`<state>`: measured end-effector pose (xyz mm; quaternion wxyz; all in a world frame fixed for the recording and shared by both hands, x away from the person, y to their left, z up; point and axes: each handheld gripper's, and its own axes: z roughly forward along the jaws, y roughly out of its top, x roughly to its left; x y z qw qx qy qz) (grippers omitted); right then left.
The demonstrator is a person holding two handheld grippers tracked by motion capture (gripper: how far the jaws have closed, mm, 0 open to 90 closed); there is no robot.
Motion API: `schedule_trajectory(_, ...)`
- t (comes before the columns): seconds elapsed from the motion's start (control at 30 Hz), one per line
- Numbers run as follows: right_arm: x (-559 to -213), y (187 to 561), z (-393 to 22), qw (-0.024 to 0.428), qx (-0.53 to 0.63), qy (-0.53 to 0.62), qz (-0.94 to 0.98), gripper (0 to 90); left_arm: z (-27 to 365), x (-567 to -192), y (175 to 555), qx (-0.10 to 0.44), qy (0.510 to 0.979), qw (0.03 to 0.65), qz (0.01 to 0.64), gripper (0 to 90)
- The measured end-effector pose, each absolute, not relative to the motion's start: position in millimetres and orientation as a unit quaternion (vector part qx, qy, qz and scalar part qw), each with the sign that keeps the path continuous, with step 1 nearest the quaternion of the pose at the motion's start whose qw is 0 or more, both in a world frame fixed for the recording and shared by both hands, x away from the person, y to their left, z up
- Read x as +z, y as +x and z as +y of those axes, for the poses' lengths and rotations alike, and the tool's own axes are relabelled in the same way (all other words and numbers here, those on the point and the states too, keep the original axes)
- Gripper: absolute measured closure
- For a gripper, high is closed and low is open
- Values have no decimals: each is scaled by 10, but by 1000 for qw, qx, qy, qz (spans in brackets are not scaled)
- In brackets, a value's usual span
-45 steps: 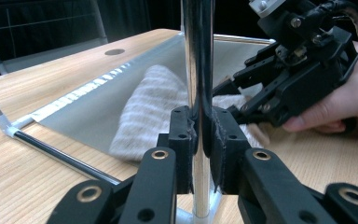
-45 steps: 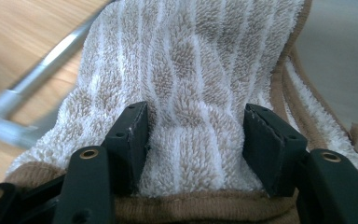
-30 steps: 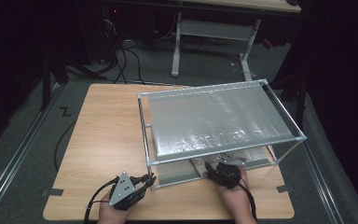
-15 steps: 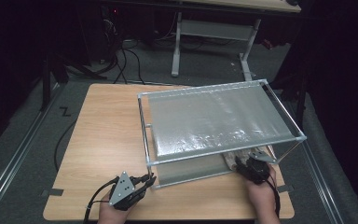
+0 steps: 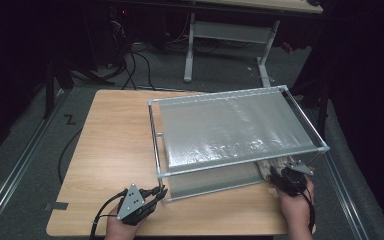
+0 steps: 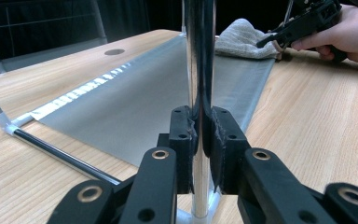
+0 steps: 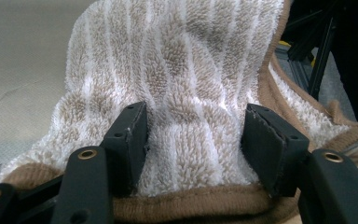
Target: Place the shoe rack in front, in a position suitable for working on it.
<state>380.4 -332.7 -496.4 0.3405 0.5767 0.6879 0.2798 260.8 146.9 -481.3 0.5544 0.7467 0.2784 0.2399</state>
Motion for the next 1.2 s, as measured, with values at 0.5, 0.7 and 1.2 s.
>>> schedule_trajectory(0.5, -4979, 3811, -3329, 330, 288, 584, 684, 410, 1475, -4822, 2612, 235, 744, 559, 281, 804)
schedule_trajectory(0.7, -4977, 3816, -3290, 318, 292, 580, 691, 431, 1489, -4827, 2615, 235, 742, 561, 283, 805)
schedule_trajectory(1.2, -4975, 3770, -2882, 284, 308, 552, 721, 430, 1492, -4817, 2626, 229, 744, 560, 284, 808)
